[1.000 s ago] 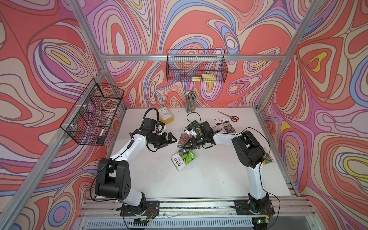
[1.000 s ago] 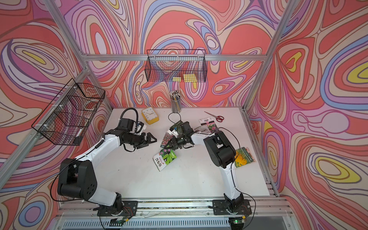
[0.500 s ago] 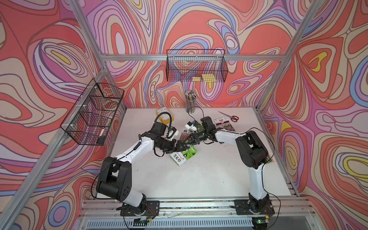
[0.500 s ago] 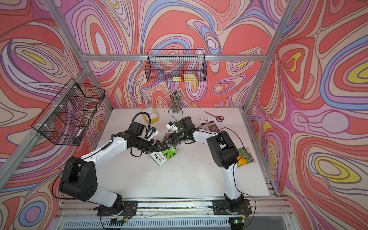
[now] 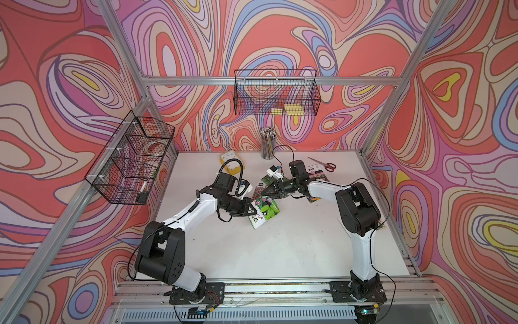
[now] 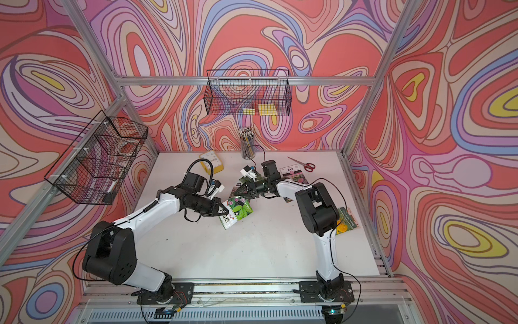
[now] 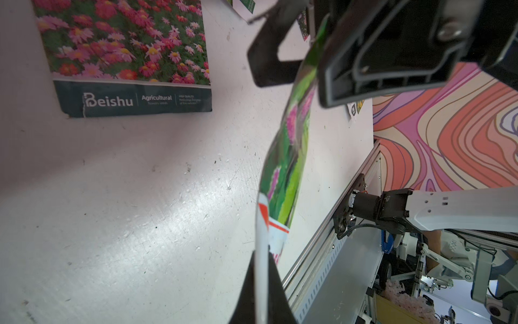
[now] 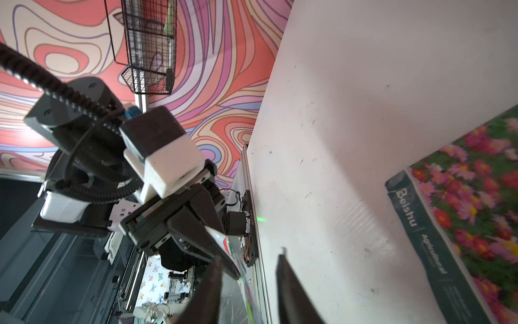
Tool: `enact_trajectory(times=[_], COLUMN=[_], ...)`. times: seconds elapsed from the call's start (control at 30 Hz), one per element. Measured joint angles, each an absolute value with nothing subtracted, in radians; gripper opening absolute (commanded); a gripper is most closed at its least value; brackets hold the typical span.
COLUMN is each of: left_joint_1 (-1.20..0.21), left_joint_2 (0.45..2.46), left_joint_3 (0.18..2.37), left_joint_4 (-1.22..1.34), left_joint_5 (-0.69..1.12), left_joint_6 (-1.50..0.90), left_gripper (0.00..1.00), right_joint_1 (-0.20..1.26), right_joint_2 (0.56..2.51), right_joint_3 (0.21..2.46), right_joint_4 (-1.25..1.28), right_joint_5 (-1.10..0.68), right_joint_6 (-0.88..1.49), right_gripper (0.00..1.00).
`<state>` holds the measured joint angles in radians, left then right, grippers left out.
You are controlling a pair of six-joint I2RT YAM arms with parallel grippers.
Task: Arrange the seed packets in a row
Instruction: Place the seed packet at the center of the board.
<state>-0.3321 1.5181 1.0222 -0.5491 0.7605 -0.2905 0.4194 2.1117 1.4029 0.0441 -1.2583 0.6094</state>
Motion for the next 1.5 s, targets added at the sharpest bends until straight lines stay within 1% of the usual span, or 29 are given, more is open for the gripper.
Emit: enact_trajectory(times=[0.03, 0.13, 0.27, 0.43, 0.57, 0.63, 0.67, 0.73, 0.87, 0.93, 1.0, 1.03, 1.07, 1.13, 1.2, 1.23, 1.3, 1.33, 1.37, 1.43, 1.47, 1.5], left_joint_1=[-0.335, -0.337, -0.337, -0.341, -0.353, -0.361, -0.363, -0.368, -0.371, -0.373, -0.373, -0.373, -0.373, -0.373, -0.373, -0.373, -0.373, -0.373, -0.373, -0.374, -0.373, -0.373], left_joint_2=[1.517, 1.487, 1.373, 1.249, 1.193, 1.172, 1.164, 1.156, 1.146, 1.136, 1.126, 1.124, 1.124, 1.124, 1.126, 1.128, 1.132, 1.134, 1.137, 1.142, 1.146, 1.148], left_joint_3=[1.022, 1.002, 0.924, 0.817, 0.705, 0.649, 0.625, 0.605, 0.607, 0.607, 0.608, 0.608, 0.609, 0.611, 0.612, 0.613, 0.614, 0.614, 0.614, 0.619, 0.623, 0.629], left_joint_4=[-0.545, -0.493, -0.363, -0.192, -0.053, 0.006, 0.037, 0.073, 0.133, 0.151, 0.166, 0.173, 0.181, 0.187, 0.191, 0.191, 0.192, 0.192, 0.191, 0.187, 0.18, 0.169], left_joint_5=[0.743, 0.676, 0.562, 0.405, 0.286, 0.247, 0.229, 0.215, 0.205, 0.205, 0.205, 0.209, 0.211, 0.217, 0.221, 0.221, 0.226, 0.228, 0.229, 0.232, 0.233, 0.234], left_joint_6=[-0.31, -0.389, -0.535, -0.71, -0.83, -0.881, -0.905, -0.937, -0.97, -0.978, -0.984, -0.986, -0.989, -0.994, -1.0, -1.0, -1.002, -1.004, -1.006, -1.007, -1.007, -1.006], left_gripper=[0.0, 0.0, 0.0, 0.0, 0.0, 0.0, 0.0, 0.0, 0.0, 0.0, 0.0, 0.0, 0.0, 0.0, 0.0, 0.0, 0.0, 0.0, 0.0, 0.0, 0.03, 0.27], right_joint_1=[0.411, 0.368, 0.321, 0.33, 0.352, 0.371, 0.385, 0.421, 0.5, 0.534, 0.562, 0.571, 0.579, 0.587, 0.591, 0.591, 0.592, 0.592, 0.592, 0.591, 0.591, 0.591], right_joint_2=[2.107, 2.076, 2.024, 1.964, 1.951, 1.955, 1.96, 1.975, 2.023, 2.041, 2.052, 2.055, 2.058, 2.063, 2.071, 2.075, 2.086, 2.092, 2.098, 2.105, 2.105, 2.104], right_joint_3=[1.402, 1.36, 1.264, 1.108, 1.024, 1.016, 1.017, 1.024, 1.055, 1.065, 1.072, 1.077, 1.084, 1.101, 1.117, 1.119, 1.121, 1.121, 1.12, 1.12, 1.119, 1.119], right_joint_4=[0.038, 0.068, 0.123, 0.324, 0.582, 0.693, 0.756, 0.855, 0.933, 0.925, 0.904, 0.897, 0.894, 0.897, 0.926, 0.944, 0.989, 1.005, 1.016, 1.022, 1.022, 1.021], right_joint_5=[-1.221, -1.122, -1.016, -0.966, -0.951, -0.949, -0.946, -0.94, -0.923, -0.912, -0.902, -0.899, -0.897, -0.891, -0.884, -0.881, -0.879, -0.879, -0.878, -0.875, -0.872, -0.871], right_joint_6=[0.614, 0.659, 0.727, 0.904, 1.111, 1.205, 1.248, 1.318, 1.376, 1.378, 1.374, 1.372, 1.371, 1.377, 1.395, 1.408, 1.436, 1.449, 1.462, 1.471, 1.47, 1.465], right_gripper=[0.78, 0.79, 0.8, 0.83, 0.86, 0.92, 0.94, 0.94, 0.94, 0.94, 0.92, 0.89, 0.84, 0.69, 0.5, 0.43, 0.23, 0.15, 0.0, 0.0, 0.0, 0.0])
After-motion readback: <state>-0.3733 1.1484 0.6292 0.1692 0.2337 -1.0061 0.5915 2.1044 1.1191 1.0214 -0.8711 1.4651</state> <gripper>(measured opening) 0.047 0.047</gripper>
